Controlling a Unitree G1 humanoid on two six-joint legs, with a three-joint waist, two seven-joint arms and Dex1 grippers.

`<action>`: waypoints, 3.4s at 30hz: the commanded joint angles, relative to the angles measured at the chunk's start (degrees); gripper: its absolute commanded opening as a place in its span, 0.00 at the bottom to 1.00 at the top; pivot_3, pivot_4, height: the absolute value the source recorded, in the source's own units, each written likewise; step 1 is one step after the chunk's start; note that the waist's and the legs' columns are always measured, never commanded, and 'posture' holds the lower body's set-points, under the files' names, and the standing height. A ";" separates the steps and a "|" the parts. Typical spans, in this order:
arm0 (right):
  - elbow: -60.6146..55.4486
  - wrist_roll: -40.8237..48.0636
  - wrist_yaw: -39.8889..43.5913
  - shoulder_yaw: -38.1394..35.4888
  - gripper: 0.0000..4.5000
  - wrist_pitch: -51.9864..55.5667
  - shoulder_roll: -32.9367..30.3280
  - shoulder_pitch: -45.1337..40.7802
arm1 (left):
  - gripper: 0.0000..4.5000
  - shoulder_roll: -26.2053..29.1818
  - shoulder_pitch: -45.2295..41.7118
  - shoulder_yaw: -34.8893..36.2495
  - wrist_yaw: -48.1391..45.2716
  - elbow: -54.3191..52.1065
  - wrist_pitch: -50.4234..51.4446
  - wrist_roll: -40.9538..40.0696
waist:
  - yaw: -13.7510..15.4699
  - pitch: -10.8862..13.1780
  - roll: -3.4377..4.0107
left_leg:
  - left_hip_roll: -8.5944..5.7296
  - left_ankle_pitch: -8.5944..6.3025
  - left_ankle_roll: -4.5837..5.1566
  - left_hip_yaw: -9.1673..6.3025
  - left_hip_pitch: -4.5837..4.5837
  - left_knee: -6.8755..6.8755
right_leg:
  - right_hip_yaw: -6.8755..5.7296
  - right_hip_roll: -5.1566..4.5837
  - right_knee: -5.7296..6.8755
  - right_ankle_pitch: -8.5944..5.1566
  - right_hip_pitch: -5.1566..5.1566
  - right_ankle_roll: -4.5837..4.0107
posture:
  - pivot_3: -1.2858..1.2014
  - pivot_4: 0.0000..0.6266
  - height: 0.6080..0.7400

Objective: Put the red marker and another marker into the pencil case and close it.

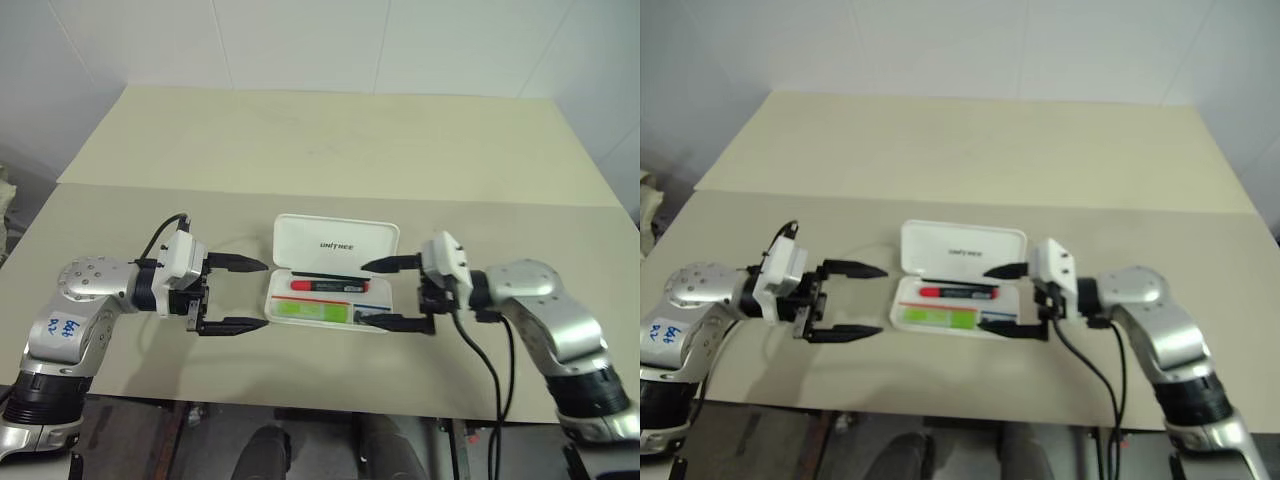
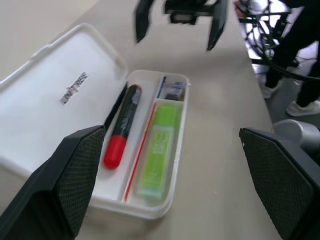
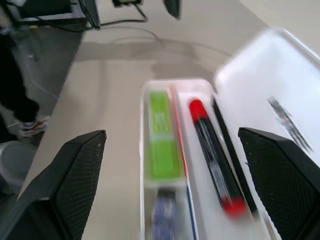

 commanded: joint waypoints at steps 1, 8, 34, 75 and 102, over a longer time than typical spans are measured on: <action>-3.68 3.58 -1.33 -8.08 0.99 1.12 -3.70 2.87 | 1.00 -0.34 -0.39 2.30 0.69 -0.31 -0.78 -1.36 | -0.07 0.00 0.00 | -0.01 0.00 0.00 0.01 -0.01 0.00 | 0.01 -0.01 -0.02 0.01 0.00 0.02 | 0.52 0.24 1.00; -2.23 2.87 -1.81 -14.94 1.00 -1.26 -8.21 8.30 | 0.78 -0.58 -0.19 3.85 -2.06 5.32 -3.01 -1.92 | -0.39 0.00 0.00 | 0.03 0.00 0.00 0.07 0.09 -0.03 | 0.04 0.08 0.08 -0.02 0.00 -0.03 | 0.52 0.24 1.00; -4.98 2.72 -5.58 -13.87 1.00 -0.22 -8.78 7.67 | 0.00 -10.37 -7.32 9.38 18.31 17.26 -9.36 2.54 | -0.20 0.04 -0.19 | -0.02 0.04 0.02 0.06 0.15 0.04 | 0.07 0.00 0.21 0.00 0.03 0.00 | 0.52 0.24 1.00; -7.36 3.07 -9.87 -13.18 1.00 -1.41 -6.67 9.49 | 0.00 -16.36 -13.44 -3.52 1.33 23.32 -16.26 8.61 | 1.16 0.03 -0.22 | -0.05 0.06 -0.01 0.06 0.09 0.04 | 0.05 0.01 0.15 0.02 0.02 0.03 | 0.52 0.24 1.00; -12.28 3.40 -15.81 -13.22 1.00 -1.49 -3.11 13.30 | 0.00 -12.44 -15.56 -21.18 -1.88 22.31 -10.48 23.17 | 1.07 0.02 -0.22 | -0.06 0.10 0.08 0.00 0.76 0.06 | 0.03 0.04 0.06 0.01 0.83 0.01 | 0.52 0.24 1.00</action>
